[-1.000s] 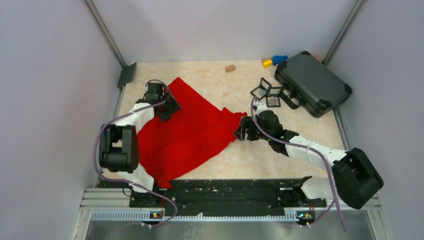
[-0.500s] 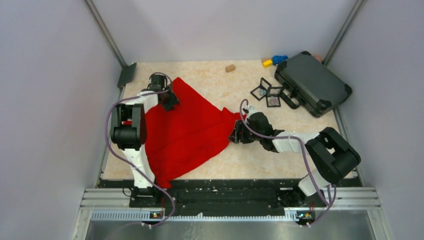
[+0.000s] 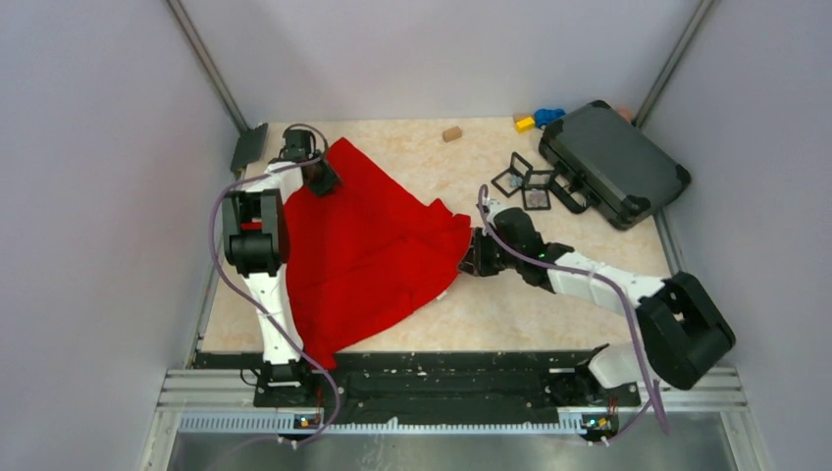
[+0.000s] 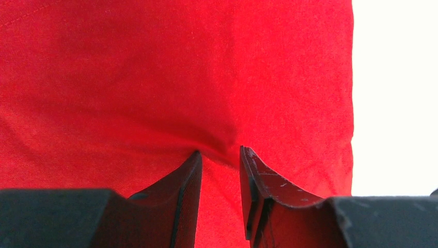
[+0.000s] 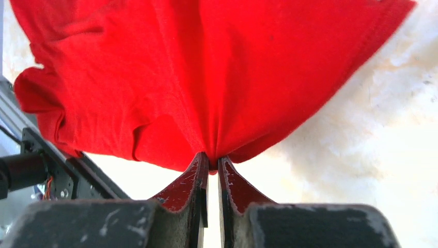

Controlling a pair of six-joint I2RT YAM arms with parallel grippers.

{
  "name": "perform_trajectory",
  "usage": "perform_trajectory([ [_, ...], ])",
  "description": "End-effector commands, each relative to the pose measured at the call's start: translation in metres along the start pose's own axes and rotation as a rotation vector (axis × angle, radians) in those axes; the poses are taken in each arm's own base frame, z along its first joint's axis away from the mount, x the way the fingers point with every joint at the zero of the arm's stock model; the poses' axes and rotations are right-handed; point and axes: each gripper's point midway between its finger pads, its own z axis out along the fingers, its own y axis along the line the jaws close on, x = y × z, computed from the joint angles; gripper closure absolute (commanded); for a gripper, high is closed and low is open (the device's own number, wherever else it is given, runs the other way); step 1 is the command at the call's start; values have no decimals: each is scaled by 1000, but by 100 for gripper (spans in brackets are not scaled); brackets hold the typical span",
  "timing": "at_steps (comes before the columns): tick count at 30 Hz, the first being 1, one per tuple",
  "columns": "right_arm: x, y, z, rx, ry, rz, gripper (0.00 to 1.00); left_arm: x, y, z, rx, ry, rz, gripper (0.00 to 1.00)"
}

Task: Pin the brooch onto the clothing

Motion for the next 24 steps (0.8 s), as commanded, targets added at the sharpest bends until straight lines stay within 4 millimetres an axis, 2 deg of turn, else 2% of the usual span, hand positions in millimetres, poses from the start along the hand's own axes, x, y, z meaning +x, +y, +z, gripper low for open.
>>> perform_trajectory([
  [1, 0, 10, -44, 43, 54, -52, 94, 7, 25, 23, -59, 64, 21, 63],
  [4, 10, 10, -59, 55, 91, -35, 93, 0, 19, 26, -41, 63, 34, 63],
  [6, 13, 14, -66, 41, 102, -18, 87, -4, 16, 29, -32, 58, 40, 63],
  [8, 11, 19, -71, 23, 90, -5, 74, -6, 13, 30, -20, 62, 47, 62],
  [12, -7, 17, -82, 62, 6, -25, 42, -11, -3, 20, 12, 50, 78, 40],
  [14, -18, 11, -84, 102, -35, -46, 33, -18, -17, 7, 22, 18, 120, 30],
  [16, -30, 3, -80, 118, -63, -51, 29, -26, -36, -12, 42, -21, 165, 23],
  [17, -36, -2, -76, 117, -77, -39, 29, -34, -44, -28, 51, -54, 185, 21],
  [19, -54, -17, -66, 122, -120, -11, 29, -30, -69, -53, 76, -91, 253, 20],
  [21, -74, -23, -57, 119, -176, -16, 29, -22, -82, -76, 93, -118, 291, 20],
  [24, -102, -35, -35, 116, -220, -12, 30, 7, -98, -108, 163, -133, 303, 20],
])
